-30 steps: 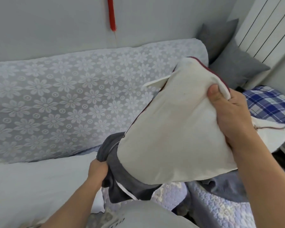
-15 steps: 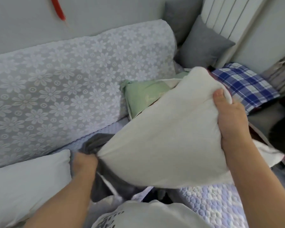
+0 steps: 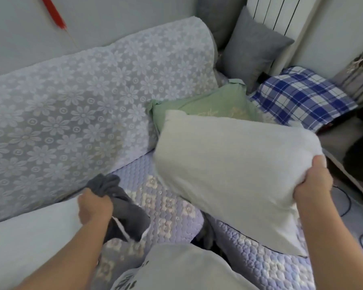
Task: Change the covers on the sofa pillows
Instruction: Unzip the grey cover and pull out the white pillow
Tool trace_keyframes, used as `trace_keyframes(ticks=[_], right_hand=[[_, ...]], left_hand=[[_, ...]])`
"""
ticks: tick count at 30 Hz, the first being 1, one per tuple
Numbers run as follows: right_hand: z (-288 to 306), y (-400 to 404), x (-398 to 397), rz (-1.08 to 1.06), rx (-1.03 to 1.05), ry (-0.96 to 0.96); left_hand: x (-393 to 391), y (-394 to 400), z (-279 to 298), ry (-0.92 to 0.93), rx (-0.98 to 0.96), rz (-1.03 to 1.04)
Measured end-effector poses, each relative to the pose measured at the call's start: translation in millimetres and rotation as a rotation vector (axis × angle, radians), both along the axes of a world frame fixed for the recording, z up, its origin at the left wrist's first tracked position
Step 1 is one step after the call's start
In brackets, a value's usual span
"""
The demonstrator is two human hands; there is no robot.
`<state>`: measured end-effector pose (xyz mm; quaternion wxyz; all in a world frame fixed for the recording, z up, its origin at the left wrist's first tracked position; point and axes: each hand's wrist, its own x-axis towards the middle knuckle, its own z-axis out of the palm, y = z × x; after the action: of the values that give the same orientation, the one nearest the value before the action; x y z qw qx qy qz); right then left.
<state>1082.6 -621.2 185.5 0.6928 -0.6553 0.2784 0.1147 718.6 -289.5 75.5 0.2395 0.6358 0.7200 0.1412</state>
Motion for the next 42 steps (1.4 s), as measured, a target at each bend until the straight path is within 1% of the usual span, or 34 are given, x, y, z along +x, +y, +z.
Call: trace_keyframes(ticks=[2, 3, 5, 6, 7, 8, 9, 12, 14, 17, 19, 20, 21, 22, 23, 24, 25, 26, 27, 29, 31, 33, 34, 35, 38, 39, 40, 41, 42], right_hand=[[-30, -5, 18, -0.039, -0.112, 0.052], [-50, -10, 27, -0.01, -0.244, 0.067], [-87, -18, 35, 0.201, -0.665, 0.137], [-103, -11, 31, 0.342, -0.847, 0.124], [-115, 1, 24, 0.489, -0.938, 0.047], [-127, 19, 11, 0.642, -0.951, -0.056], [-139, 41, -6, 0.788, -0.902, -0.15], [-162, 109, -66, 1.201, -0.628, -0.217], [-169, 143, -96, 1.41, -0.555, -0.277], [-178, 179, -122, 1.592, -0.439, -0.419], [-199, 196, -122, 1.666, -0.46, -0.512], [-219, 201, -116, 1.707, -0.451, -0.507], [-213, 205, -121, 1.745, -0.395, -0.445], [-203, 206, -130, 1.779, -0.288, -0.297], [-191, 207, -147, 1.785, -0.207, -0.106], [-178, 207, -167, 1.838, -0.147, 0.076], [-171, 205, -185, 1.896, -0.08, 0.2], [-167, 206, -208, 1.954, -0.011, 0.272], [-163, 209, -229, 1.968, 0.057, 0.299], [-150, 218, -261, 1.858, 0.219, 0.379], [-133, 234, -273, 1.603, 0.355, 0.424], [-109, 258, -291, 1.361, 0.411, 0.377], [-96, 269, -302, 1.327, 0.379, 0.273], [-80, 282, -317, 1.322, 0.273, 0.12], [-39, 308, -365, 1.473, -0.103, -0.53], [-31, 317, -383, 1.472, -0.196, -0.677], [-28, 328, -406, 1.419, -0.24, -0.736], [-24, 334, -415, 1.337, -0.262, -0.755], [-24, 342, -427, 1.259, -0.269, -0.725]], left_hand=[[16, -10, 2, -0.041, 0.023, -0.137], [20, -14, 3, -0.038, 0.041, -0.192], [24, -20, 10, -0.034, 0.068, -0.287], [24, -20, 12, -0.039, 0.091, -0.321], [23, -20, 14, -0.037, 0.106, -0.349], [22, -21, 15, -0.039, 0.118, -0.374], [20, -22, 18, -0.044, 0.125, -0.397], [11, -25, 33, -0.063, 0.128, -0.443], [4, -27, 56, -0.117, 0.159, -0.487], [-14, -24, 101, -0.206, 0.157, -0.536], [-40, -15, 133, -0.293, 0.12, -0.526], [-54, -8, 144, -0.336, 0.127, -0.504], [-70, -1, 154, -0.366, 0.159, -0.463], [-86, 9, 159, -0.411, 0.194, -0.405], [-104, 18, 161, -0.453, 0.213, -0.341], [-124, 27, 158, -0.501, 0.213, -0.271], [-142, 34, 155, -0.508, 0.206, -0.207], [-164, 41, 148, -0.468, 0.208, -0.146], [-183, 47, 141, -0.391, 0.204, -0.104], [-215, 56, 126, -0.266, 0.167, -0.032], [-242, 67, 110, -0.137, 0.148, 0.003], [-280, 81, 97, -0.03, 0.051, 0.063], [-299, 88, 89, 0.018, 0.007, 0.062], [-320, 96, 81, 0.059, -0.017, 0.045], [-367, 124, 58, 0.113, -0.016, -0.057], [-382, 133, 51, 0.126, -0.007, -0.104], [-403, 143, 45, 0.151, 0.004, -0.151], [-413, 147, 41, 0.167, 0.025, -0.194], [-428, 152, 35, 0.185, 0.035, -0.249]])
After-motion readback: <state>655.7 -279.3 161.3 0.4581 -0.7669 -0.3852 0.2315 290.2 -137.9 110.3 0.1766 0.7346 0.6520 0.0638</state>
